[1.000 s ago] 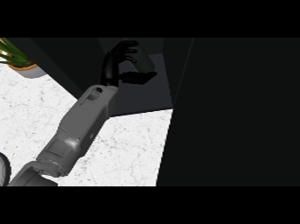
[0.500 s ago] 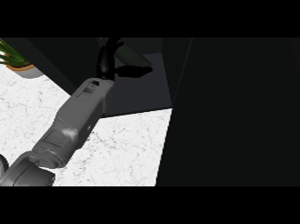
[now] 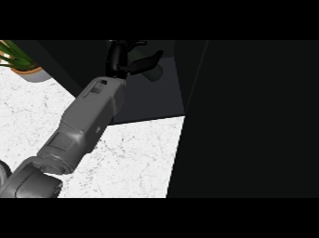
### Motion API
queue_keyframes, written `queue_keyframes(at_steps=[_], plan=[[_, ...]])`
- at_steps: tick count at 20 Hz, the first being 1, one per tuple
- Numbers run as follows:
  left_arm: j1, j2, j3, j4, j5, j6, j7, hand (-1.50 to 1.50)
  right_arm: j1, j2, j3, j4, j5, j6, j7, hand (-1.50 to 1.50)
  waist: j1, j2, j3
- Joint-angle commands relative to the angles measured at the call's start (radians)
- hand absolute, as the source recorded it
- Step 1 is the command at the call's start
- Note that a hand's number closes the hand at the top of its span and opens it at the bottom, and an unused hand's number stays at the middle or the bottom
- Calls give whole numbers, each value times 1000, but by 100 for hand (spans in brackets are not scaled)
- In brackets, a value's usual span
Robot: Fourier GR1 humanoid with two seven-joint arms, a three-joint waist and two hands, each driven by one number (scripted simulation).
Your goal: Pick up the wine, place it into the cabinet and close the cabinet
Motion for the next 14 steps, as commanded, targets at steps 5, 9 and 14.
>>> queue_keyframes(at_steps=[5, 9, 14], plan=[[-51, -29, 49, -4, 45, -164, -52, 150, 50, -40, -31, -173, -44, -1, 72, -150, 29, -8, 0], [-42, -57, 47, 8, 42, -206, -59, -150, 103, -53, -18, -170, -32, -5, 41, -150, 54, -22, 3], [-48, -58, 37, 13, 68, -216, -55, -150, 107, -83, -24, -227, -12, -10, 103, -150, 57, -29, 2]])
